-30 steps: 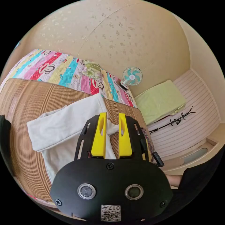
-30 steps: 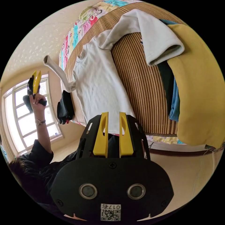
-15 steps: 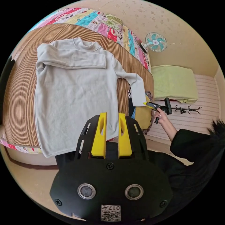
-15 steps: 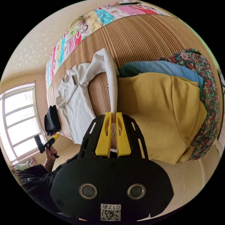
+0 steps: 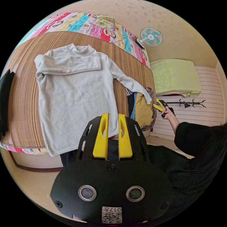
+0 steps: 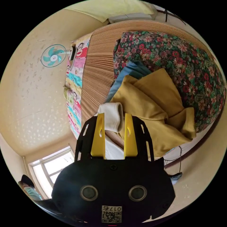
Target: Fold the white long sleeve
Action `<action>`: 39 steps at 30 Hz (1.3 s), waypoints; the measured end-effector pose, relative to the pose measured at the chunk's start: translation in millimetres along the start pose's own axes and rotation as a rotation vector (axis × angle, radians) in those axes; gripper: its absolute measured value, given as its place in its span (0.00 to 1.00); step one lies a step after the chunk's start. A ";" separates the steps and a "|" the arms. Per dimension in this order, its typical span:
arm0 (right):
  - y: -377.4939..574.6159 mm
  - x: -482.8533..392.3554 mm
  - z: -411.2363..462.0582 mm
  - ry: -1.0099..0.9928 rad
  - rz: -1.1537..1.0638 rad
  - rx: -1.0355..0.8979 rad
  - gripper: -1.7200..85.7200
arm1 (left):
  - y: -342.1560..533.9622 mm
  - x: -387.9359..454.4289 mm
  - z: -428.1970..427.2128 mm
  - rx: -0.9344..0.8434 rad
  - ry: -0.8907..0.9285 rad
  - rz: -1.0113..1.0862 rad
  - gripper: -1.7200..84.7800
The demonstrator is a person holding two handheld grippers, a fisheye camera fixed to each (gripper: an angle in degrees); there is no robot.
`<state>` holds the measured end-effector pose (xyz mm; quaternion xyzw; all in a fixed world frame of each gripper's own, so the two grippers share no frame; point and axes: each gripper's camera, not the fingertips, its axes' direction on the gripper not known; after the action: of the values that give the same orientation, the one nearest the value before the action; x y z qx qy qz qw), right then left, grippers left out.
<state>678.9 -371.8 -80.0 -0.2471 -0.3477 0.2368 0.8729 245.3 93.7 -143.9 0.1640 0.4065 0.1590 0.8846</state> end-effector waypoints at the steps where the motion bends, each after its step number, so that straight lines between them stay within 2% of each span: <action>1: 18.3 17.8 8.2 -0.069 0.044 0.030 0.16 | 1.0 -1.7 -0.8 0.002 0.004 -0.009 0.10; 4: 38.0 44.8 32.3 -0.217 0.082 0.071 0.15 | 5.0 -12.3 -3.7 0.011 0.039 -0.065 0.10; 7: 33.5 40.6 50.3 -0.204 0.096 0.089 0.11 | 13.2 -22.0 -14.4 0.044 0.039 -0.099 0.10; 9: 32.8 2.8 54.5 -0.175 -0.035 0.109 0.08 | 19.7 -28.6 -22.2 0.062 0.024 -0.115 0.10; 11: 58.9 -91.0 62.6 -0.155 -0.372 0.157 0.07 | 31.3 -39.3 -33.8 0.097 0.021 -0.140 0.10; 12: 70.8 -117.8 68.4 -0.167 -0.460 0.151 0.07 | 34.5 -42.2 -36.3 0.107 0.023 -0.147 0.10; 14: 133.3 -218.2 112.0 -0.244 -0.760 0.042 0.06 | 46.5 -54.1 -44.0 0.140 0.035 -0.171 0.10; 15: 153.1 -241.1 127.3 -0.279 -0.823 0.002 0.06 | 49.1 -57.4 -44.9 0.143 0.034 -0.180 0.10; 17: 231.0 -309.4 203.9 -0.391 -0.970 -0.210 0.06 | 56.9 -70.5 -46.6 0.143 0.020 -0.208 0.10; 18: 251.3 -321.3 226.8 -0.404 -0.993 -0.267 0.07 | 58.2 -73.7 -46.8 0.142 0.017 -0.210 0.10; 20: 329.6 -347.2 323.4 -0.370 -1.117 -0.499 0.07 | 61.1 -87.7 -48.3 0.131 -0.024 -0.213 0.10; 21: 345.2 -347.3 344.1 -0.344 -1.148 -0.542 0.08 | 61.6 -91.9 -49.0 0.129 -0.037 -0.215 0.11; 23: 378.1 -328.0 394.8 -0.194 -1.190 -0.625 0.09 | 64.6 -112.2 -55.8 0.128 -0.077 -0.226 0.11; 27: 365.8 -250.8 400.2 -0.027 -1.164 -0.629 0.11 | 73.5 -152.9 -70.5 0.125 -0.142 -0.249 0.12; 29: 342.2 -173.8 397.0 0.254 -1.134 -0.623 0.13 | 76.3 -186.5 -70.2 0.077 -0.196 -0.248 0.14; 32: 305.3 -76.5 377.6 0.529 -0.980 -0.617 0.15 | 71.9 -226.6 -59.8 -0.012 -0.244 -0.231 0.16; 37: 276.5 25.1 350.9 0.752 -0.801 -0.609 0.18 | 55.8 -266.1 -27.7 -0.191 -0.274 -0.175 0.17; 39: 275.4 54.4 352.7 0.762 -0.744 -0.661 0.18 | 54.7 -274.2 -12.1 -0.286 -0.306 -0.144 0.16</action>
<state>392.0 -35.0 6.9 -0.4334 -0.1296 -0.3078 0.8370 58.2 30.9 54.6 0.0297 0.2514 0.1246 0.9594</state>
